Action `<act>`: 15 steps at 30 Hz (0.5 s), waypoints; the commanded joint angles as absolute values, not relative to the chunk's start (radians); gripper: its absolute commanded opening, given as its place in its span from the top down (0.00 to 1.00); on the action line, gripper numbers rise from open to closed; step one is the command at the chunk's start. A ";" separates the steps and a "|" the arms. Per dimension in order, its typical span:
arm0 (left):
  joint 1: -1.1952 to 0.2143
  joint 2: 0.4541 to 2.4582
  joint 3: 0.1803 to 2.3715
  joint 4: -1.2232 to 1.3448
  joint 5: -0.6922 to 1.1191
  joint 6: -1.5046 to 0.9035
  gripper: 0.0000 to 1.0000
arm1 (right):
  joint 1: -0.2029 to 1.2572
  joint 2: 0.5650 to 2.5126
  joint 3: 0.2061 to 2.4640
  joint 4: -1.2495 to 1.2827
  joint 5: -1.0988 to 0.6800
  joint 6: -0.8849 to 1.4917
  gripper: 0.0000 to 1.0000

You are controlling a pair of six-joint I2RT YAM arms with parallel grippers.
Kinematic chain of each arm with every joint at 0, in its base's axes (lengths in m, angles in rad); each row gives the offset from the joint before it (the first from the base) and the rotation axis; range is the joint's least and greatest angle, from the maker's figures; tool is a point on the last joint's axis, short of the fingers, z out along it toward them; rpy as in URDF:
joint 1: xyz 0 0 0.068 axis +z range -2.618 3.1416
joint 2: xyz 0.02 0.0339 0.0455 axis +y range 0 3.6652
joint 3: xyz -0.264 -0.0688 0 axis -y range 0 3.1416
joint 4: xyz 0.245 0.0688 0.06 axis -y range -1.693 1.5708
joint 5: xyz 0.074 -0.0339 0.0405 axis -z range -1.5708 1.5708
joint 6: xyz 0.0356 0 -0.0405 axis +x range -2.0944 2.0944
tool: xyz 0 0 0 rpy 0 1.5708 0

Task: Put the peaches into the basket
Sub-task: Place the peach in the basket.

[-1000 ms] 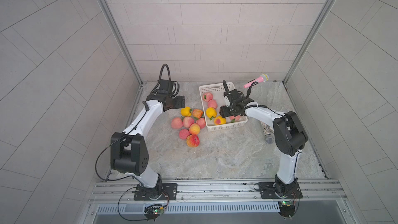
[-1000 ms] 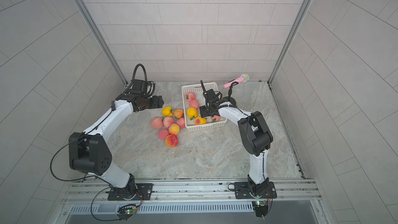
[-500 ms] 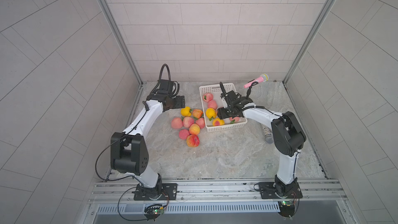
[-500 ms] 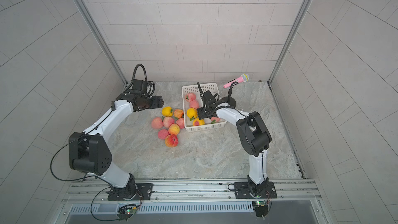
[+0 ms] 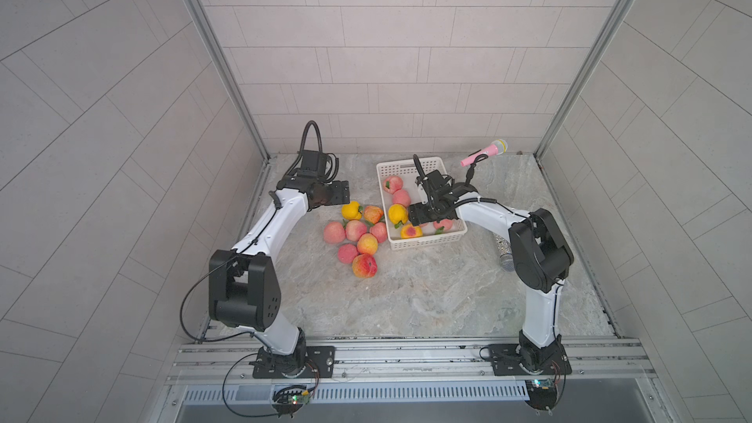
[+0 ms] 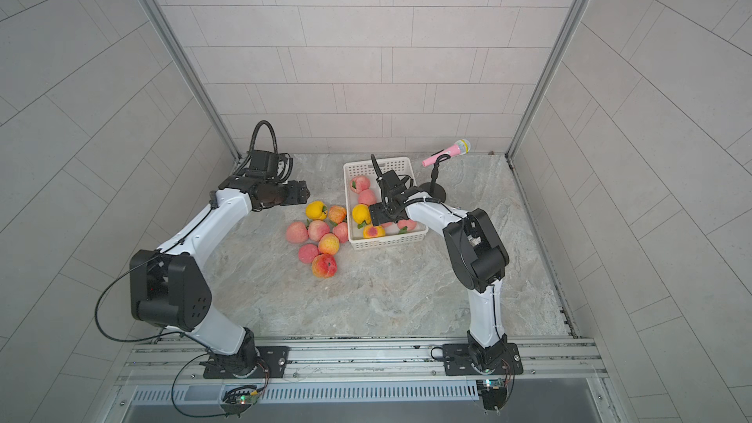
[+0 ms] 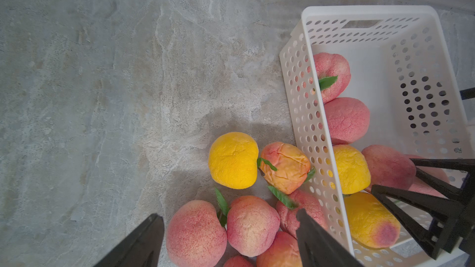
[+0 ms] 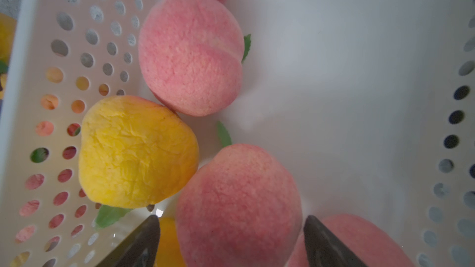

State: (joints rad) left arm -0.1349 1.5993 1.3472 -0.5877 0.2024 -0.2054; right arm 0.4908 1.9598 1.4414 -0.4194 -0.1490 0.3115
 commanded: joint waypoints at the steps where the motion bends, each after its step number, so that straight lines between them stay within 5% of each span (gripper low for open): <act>1: -0.125 1.603 1.361 -0.586 0.204 -0.191 0.13 | 0.497 1.949 1.456 -0.449 -0.133 0.307 0.07; 15: -0.125 1.647 1.364 -0.591 0.216 -0.186 0.13 | 0.497 1.810 1.395 -0.426 -0.132 0.295 0.09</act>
